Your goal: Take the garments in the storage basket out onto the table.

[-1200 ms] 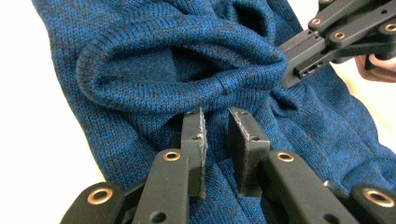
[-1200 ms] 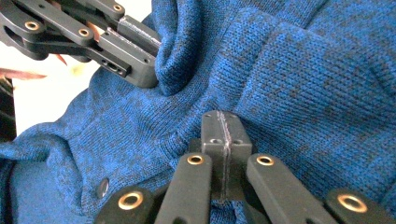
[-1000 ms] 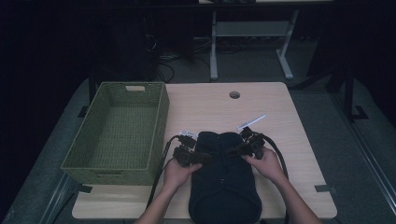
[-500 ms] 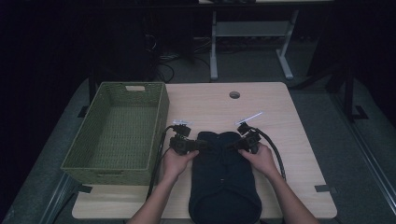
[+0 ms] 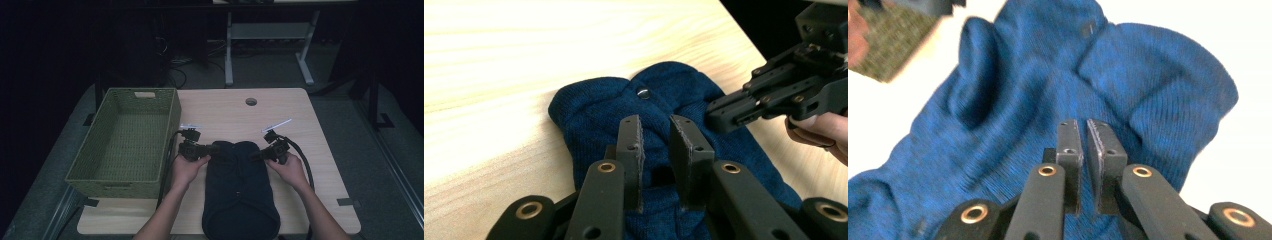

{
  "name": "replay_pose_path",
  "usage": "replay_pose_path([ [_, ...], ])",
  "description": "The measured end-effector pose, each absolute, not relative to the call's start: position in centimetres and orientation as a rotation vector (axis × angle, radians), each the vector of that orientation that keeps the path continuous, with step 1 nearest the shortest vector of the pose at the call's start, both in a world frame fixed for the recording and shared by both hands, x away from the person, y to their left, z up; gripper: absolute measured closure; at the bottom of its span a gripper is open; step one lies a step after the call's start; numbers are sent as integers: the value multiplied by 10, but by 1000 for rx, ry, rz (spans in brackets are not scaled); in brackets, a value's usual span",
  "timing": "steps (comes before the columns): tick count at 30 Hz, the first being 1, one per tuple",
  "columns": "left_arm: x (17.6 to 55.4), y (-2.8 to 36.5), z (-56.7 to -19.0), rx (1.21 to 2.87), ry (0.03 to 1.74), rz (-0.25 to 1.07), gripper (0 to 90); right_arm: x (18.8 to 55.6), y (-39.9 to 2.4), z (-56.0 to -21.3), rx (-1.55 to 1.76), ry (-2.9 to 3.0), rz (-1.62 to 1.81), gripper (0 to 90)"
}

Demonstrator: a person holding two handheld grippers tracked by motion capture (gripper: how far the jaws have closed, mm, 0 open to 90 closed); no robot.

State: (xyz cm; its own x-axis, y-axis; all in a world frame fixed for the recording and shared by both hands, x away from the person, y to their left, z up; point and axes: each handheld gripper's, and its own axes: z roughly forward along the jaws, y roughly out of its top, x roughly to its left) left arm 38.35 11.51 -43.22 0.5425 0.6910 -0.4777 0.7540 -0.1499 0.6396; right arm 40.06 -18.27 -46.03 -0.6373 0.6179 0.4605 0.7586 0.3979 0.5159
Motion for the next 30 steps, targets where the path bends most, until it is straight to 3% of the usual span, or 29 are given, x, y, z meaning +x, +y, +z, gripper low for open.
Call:
replay_pose_path([
  [14,388,109,-441,1905,1202,-123,748,390,-193,-470,-1203,-2445,-1066,861],
  [30,405,113,-441,1878,1252,-68,732,410,-215,-443,-1320,-2422,-1169,761],
])
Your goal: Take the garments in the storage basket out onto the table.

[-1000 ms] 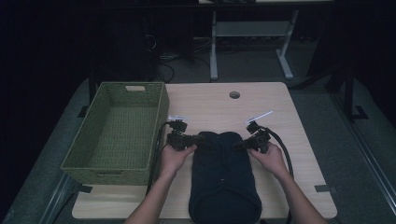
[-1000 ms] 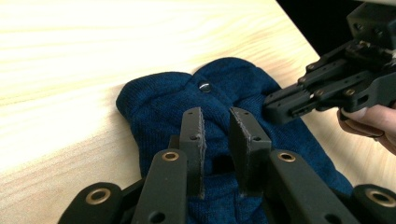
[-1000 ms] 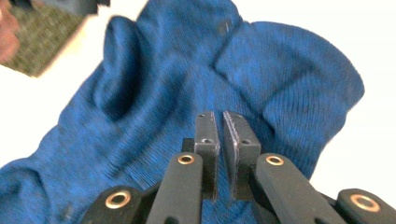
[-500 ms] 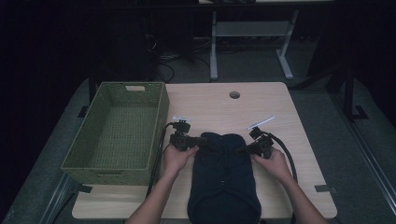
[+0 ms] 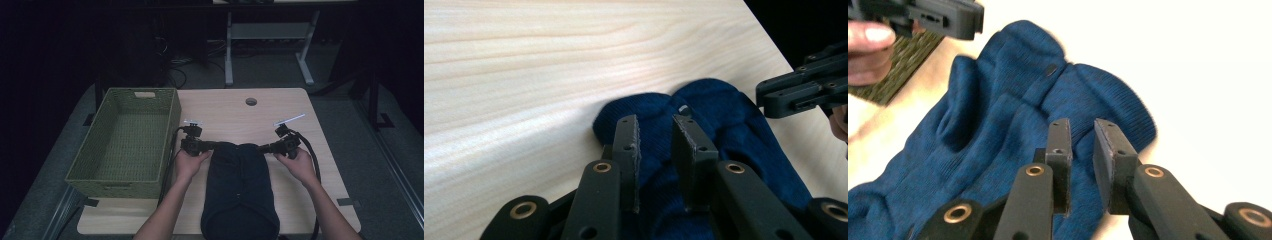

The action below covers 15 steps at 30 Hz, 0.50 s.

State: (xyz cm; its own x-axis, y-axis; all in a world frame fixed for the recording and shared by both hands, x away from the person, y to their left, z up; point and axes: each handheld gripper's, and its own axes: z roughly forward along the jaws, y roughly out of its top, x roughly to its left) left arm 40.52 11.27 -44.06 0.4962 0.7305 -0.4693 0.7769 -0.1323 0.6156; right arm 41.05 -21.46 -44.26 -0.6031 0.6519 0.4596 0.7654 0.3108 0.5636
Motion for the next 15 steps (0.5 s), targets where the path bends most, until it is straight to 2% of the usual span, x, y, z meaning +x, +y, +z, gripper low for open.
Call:
replay_pose_path([
  [5,408,113,-448,1911,1272,-64,712,418,-217,-444,-1364,-2423,-1126,703],
  [15,412,113,-454,1913,1291,-74,702,425,-216,-449,-1415,-2413,-1088,670],
])
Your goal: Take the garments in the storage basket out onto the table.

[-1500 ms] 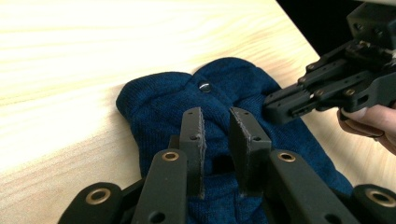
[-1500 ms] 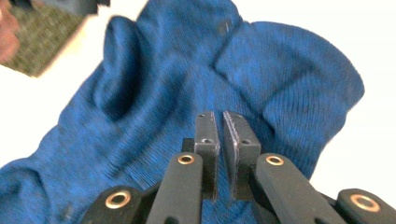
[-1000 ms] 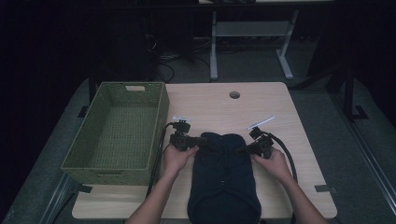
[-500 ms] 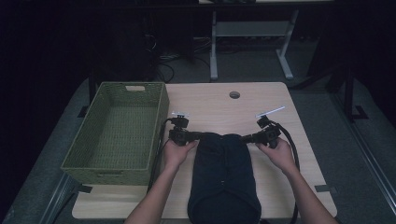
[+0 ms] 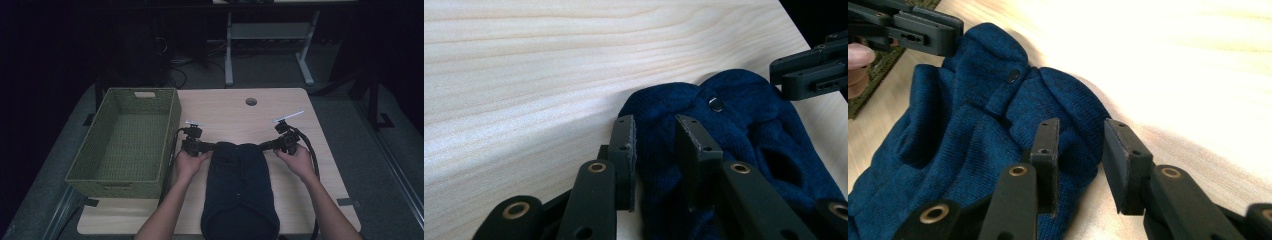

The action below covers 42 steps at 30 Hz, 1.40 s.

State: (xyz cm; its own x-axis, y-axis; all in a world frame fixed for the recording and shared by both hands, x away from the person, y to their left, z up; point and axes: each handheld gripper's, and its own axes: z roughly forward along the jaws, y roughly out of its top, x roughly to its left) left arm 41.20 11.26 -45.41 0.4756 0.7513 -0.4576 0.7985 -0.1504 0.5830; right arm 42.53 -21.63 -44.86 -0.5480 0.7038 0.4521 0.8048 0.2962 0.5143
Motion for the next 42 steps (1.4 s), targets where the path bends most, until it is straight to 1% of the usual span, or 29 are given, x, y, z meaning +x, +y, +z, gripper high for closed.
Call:
replay_pose_path([
  [10,414,112,-458,1907,1304,-94,687,426,-214,-450,-1415,-2423,-1080,637],
  [25,416,109,-463,1845,1333,-127,655,426,-215,-454,-1431,-2384,-1091,608],
  [32,415,109,-466,1837,1350,-134,661,426,-216,-455,-1447,-2367,-1086,594],
  [42,414,109,-467,1835,1359,-133,681,426,-210,-455,-1473,-2419,-1042,605],
])
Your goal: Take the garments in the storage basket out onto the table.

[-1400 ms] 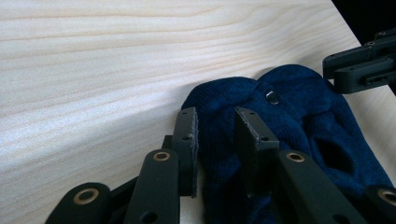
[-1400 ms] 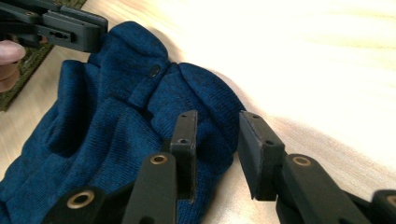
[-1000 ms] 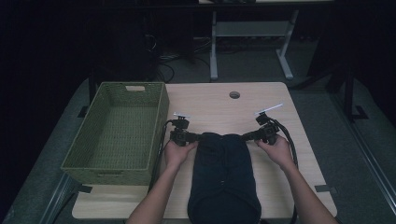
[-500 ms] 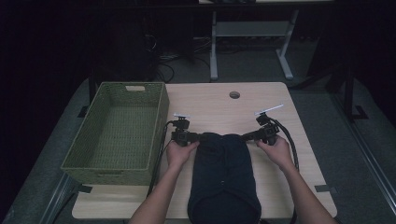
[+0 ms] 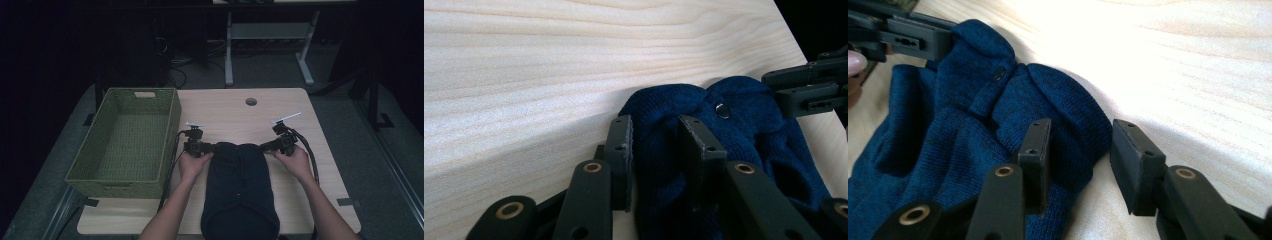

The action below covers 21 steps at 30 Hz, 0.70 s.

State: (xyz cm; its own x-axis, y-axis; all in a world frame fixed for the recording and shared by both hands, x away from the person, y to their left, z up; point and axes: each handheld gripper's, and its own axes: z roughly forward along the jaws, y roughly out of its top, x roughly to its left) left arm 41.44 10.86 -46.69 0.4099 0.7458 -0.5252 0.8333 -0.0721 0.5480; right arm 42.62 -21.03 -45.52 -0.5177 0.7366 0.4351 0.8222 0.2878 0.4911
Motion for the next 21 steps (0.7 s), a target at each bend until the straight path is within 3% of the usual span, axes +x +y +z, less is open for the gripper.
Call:
replay_pose_path([
  [21,416,106,-467,1853,1353,-130,705,429,-206,-460,-1477,-2429,-1000,652],
])
